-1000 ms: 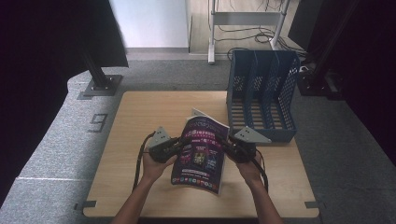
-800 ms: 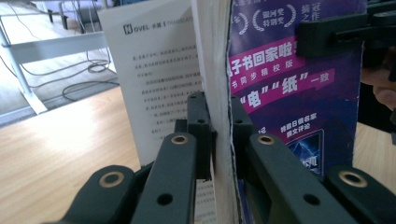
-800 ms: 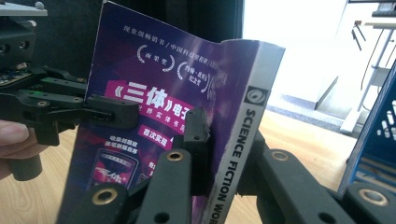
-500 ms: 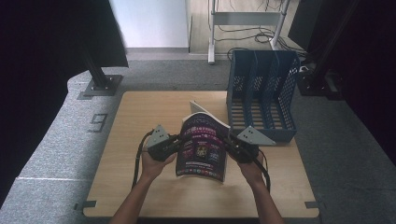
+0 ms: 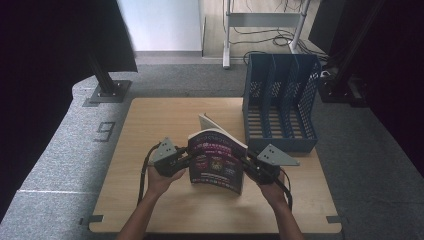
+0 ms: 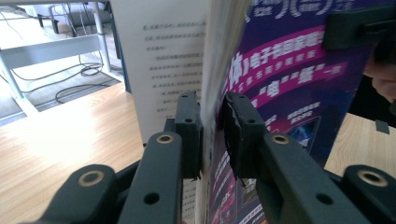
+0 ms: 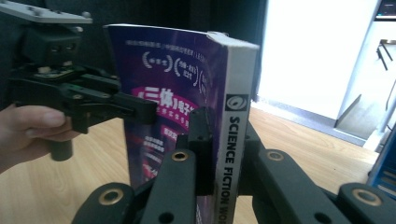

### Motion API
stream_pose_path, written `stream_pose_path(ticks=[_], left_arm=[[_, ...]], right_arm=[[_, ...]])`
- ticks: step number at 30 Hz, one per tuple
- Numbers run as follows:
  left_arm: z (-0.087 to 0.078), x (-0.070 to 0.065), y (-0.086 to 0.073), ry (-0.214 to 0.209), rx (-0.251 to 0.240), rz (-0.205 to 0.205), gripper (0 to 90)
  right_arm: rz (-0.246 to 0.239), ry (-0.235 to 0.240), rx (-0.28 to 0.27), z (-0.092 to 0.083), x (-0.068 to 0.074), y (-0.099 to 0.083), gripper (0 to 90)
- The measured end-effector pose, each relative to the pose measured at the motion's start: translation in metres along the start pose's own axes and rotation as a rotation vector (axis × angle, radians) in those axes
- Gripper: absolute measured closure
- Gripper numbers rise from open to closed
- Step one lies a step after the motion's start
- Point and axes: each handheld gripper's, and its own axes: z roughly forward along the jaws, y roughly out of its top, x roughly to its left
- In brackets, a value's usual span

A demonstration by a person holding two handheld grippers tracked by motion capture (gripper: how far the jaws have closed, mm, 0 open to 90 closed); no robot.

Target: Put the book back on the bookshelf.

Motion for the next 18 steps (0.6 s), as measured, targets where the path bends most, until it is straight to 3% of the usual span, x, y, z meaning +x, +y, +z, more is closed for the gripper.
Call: stream_pose_path(ticks=[3,8,14,16,18], left_arm=[[0.0006,0.0004,-0.0009,-0.002,0.001,-0.003,73.8],[-0.0004,-0.0018,-0.0006,-0.03,0.002,0.004,85.5],[-0.0009,0.0011,-0.0015,-0.054,-0.003,-0.011,85.7],[-0.0005,0.003,-0.0019,-0.043,0.001,-0.022,82.1],[0.0019,0.0044,-0.0027,-0.001,0.015,-0.025,69.3]], right_arm=[[-0.004,0.014,0.0,-0.0017,0.0019,-0.0003,81.1],[0.009,0.041,0.01,0.0005,0.0022,0.0003,78.9],[-0.01,0.013,0.023,0.003,0.002,0.0014,81.1],[-0.018,0.017,0.022,0.0021,0.0038,0.0012,81.2],[-0.017,0.022,0.017,0.001,0.0043,0.0008,81.2]])
